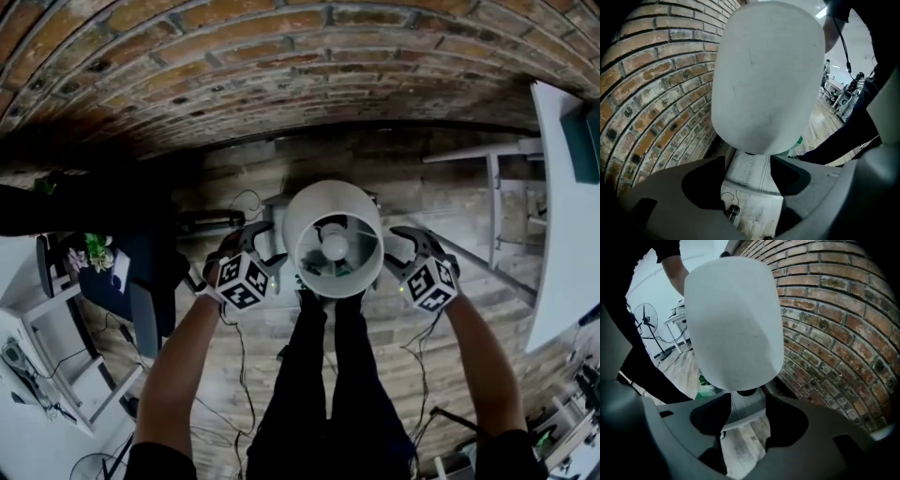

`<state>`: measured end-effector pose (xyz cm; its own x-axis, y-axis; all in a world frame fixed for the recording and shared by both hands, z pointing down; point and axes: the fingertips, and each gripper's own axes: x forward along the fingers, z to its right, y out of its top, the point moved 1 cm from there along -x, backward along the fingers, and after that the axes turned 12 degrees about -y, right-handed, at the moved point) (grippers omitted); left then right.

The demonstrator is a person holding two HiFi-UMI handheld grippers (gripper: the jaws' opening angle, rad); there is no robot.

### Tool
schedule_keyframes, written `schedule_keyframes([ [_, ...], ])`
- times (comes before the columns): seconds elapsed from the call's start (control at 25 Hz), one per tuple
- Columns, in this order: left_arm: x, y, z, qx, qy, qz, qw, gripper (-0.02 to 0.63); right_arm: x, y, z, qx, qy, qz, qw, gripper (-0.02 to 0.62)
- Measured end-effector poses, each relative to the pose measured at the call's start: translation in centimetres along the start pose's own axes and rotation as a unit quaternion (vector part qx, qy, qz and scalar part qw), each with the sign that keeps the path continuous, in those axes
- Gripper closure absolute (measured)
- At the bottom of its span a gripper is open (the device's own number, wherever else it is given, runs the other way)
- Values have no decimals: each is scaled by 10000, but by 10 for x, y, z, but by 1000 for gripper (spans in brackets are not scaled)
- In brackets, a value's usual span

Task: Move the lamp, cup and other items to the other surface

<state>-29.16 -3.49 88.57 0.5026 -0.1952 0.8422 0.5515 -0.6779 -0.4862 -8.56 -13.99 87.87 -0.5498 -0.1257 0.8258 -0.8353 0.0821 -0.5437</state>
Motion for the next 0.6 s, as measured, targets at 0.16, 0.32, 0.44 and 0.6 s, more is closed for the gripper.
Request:
schedule_keyframes([
  [0.16, 13, -1, -5, 94, -38, 6, 9999, 311, 13, -6, -7, -406, 144, -27, 9991, 343],
  [0.32, 19, 0, -10, 288, -89, 6, 9995, 290, 23, -1, -9, -621, 206, 100, 9978, 288],
  [0.44, 20, 4, -10, 672, -100, -107, 9976, 284, 30, 7, -9, -704, 295, 206, 9969, 253],
  [0.6, 25, 6, -8, 846, -177, -150, 9962, 284, 35, 9, -9, -891, 381, 210, 9951, 241],
])
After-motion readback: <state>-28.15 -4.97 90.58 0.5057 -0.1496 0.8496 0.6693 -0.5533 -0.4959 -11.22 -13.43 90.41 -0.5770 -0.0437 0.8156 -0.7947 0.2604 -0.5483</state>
